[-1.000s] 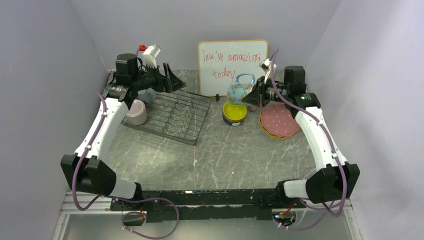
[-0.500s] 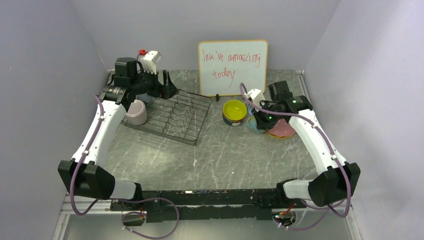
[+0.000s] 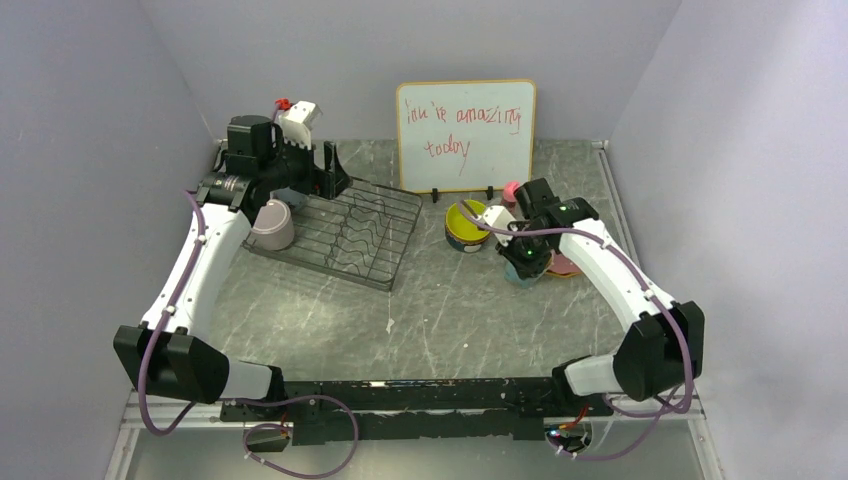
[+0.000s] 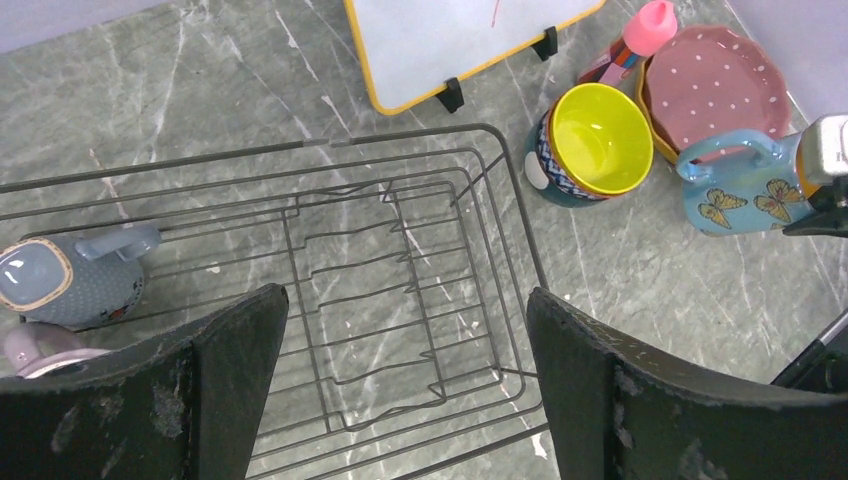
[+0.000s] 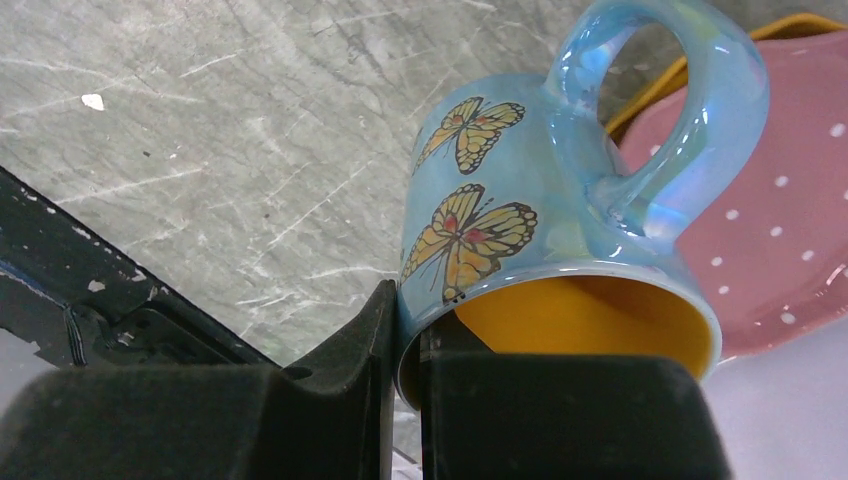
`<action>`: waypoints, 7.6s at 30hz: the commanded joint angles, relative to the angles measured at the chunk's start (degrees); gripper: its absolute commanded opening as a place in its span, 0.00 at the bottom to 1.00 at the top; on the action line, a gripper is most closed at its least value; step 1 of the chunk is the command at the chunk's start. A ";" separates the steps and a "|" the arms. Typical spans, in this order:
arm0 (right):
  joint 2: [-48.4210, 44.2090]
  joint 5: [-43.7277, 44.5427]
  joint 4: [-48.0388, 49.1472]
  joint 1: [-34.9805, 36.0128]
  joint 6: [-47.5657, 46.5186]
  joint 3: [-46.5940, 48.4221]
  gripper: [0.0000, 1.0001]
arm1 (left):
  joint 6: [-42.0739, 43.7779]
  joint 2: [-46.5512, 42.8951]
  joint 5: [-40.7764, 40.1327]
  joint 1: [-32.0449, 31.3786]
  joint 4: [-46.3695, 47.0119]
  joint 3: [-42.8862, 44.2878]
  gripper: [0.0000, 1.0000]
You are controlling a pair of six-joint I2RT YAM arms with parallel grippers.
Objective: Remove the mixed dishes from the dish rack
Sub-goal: Place the cup at the center of the board, then pick up the cup from the dish rack.
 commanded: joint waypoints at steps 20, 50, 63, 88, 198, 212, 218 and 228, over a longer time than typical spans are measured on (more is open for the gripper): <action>7.85 0.80 4.98 3.46 -1.10 0.21 0.00 | 5.36 -2.72 -2.77 0.07 -1.18 -0.52 0.94; 6.29 0.80 6.79 4.57 0.63 0.19 0.63 | 12.93 -2.35 -20.33 0.08 -3.37 -3.65 0.94; -0.52 -0.66 7.09 4.74 3.58 1.82 0.94 | 18.23 6.20 -24.48 4.55 -6.94 -2.19 0.94; -9.28 -2.66 12.09 2.73 3.56 -7.30 0.93 | 55.59 37.09 -13.79 3.70 -17.32 24.76 0.66; -5.19 -32.43 39.68 1.52 23.09 12.07 0.91 | 0.82 9.83 11.89 1.22 0.79 11.46 0.02; 3.33 -48.19 66.31 1.62 58.07 7.89 0.86 | -29.39 8.32 21.57 -1.02 18.61 1.13 0.03; 6.43 -51.59 76.86 1.77 69.04 4.46 0.81 | -37.45 8.57 21.38 -3.30 23.95 -2.26 0.03; 7.95 -53.07 79.92 2.92 70.41 3.65 0.77 | -45.92 10.92 23.90 -4.01 31.76 -4.59 0.03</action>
